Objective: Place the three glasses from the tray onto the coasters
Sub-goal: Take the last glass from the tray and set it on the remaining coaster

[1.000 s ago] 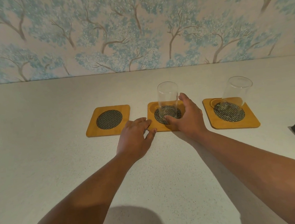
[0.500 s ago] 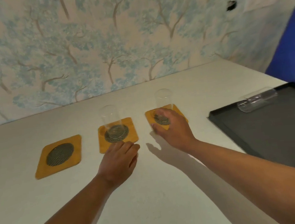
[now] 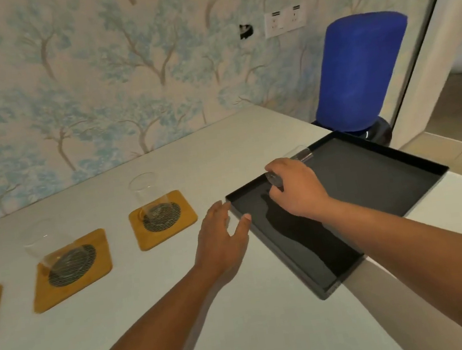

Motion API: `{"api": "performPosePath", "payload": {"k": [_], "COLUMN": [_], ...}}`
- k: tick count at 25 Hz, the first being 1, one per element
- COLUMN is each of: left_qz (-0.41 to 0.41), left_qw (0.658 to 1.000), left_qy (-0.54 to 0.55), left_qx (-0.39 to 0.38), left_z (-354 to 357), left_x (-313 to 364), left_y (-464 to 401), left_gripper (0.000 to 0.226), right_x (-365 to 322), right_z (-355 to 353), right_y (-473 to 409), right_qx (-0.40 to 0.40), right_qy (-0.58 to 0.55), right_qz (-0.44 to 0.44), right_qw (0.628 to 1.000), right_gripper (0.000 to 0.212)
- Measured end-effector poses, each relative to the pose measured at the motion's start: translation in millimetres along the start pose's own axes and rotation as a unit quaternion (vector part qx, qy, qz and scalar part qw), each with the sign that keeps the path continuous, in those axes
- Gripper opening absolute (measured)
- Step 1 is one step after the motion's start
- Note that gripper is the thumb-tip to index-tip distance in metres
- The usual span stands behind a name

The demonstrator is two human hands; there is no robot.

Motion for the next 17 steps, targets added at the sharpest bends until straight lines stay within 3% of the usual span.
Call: {"api": "performPosePath", "payload": {"k": [4, 8, 17], "left_qz": [-0.015, -0.027, -0.033], "left_qw": [0.997, 0.991, 0.986], "left_qy": [-0.077, -0.128, -0.162], "left_qx": [0.002, -0.003, 0.023], "left_z": [31.5, 45.3, 49.6], "left_x": [0.7, -3.8, -12.1], "left_y": [-20.9, -21.3, -22.4], "left_gripper": [0.074, 0.076, 0.079], "right_x": [41.5, 59.7, 70.0], "right_z": [-5.4, -6.4, 6.2], "right_y": [-25.9, -58.6, -92.6], "right_qx": [-0.012, -0.043, -0.061], "right_qy": [0.164, 0.255, 0.322], "right_qz": [-0.045, -0.089, -0.176], "right_qw": [0.985, 0.962, 0.928], "right_gripper": [0.067, 0.076, 0.058]}}
Point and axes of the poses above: each hand's wrist, its own y-axis away from the middle knuckle, its own z-axis out of the palm, x = y × z, the point moved 2 cm from there along -y, towards the middle knuckle, and after that the axes turned 10 degrees about z, right-handed, at the moved point
